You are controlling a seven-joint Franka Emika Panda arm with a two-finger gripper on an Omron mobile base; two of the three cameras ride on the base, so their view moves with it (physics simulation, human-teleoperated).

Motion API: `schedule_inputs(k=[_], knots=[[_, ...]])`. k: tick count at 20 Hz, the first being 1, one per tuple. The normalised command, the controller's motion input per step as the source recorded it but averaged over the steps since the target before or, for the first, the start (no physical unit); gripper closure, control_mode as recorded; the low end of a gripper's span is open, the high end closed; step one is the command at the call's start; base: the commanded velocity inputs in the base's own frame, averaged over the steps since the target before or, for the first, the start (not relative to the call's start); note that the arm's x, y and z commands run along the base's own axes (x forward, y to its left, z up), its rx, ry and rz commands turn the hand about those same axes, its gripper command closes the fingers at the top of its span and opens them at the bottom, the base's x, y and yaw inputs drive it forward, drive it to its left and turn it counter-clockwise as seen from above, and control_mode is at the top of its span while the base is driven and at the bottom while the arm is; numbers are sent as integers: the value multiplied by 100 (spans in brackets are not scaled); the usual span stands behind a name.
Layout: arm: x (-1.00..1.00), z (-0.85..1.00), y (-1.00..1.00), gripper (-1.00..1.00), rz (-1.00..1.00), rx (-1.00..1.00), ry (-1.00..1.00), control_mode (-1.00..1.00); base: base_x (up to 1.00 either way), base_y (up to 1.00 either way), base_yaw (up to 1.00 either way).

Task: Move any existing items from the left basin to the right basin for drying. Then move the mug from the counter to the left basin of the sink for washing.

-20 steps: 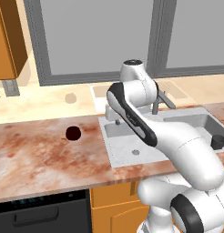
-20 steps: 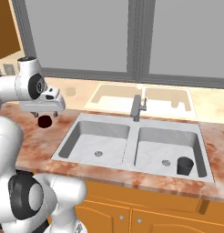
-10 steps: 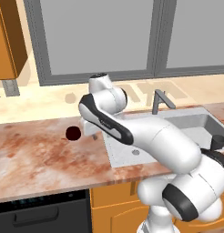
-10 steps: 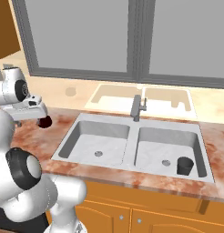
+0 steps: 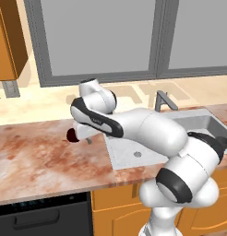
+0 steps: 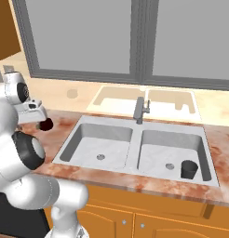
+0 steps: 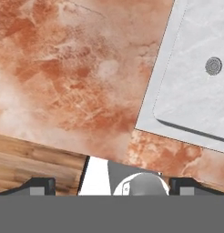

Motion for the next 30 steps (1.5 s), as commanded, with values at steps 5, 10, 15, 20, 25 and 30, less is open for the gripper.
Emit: schedule_inputs(k=[5, 10, 15, 20, 25, 30], knots=[[24, -11, 1, -100, -4, 0, -4, -100, 0, 0, 0], [7, -20, 1, -100, -3, 0, -9, -100, 0, 0, 0], [0, -25, 3, -100, -3, 0, -10, -100, 0, 0, 0], [1, -17, 14, -100, -2, 1, -14, -100, 0, 0, 0], [6, -6, 18, -100, -7, 1, -11, -100, 0, 0, 0], [8, -3, 16, -100, -3, 0, -1, -100, 0, 0, 0]])
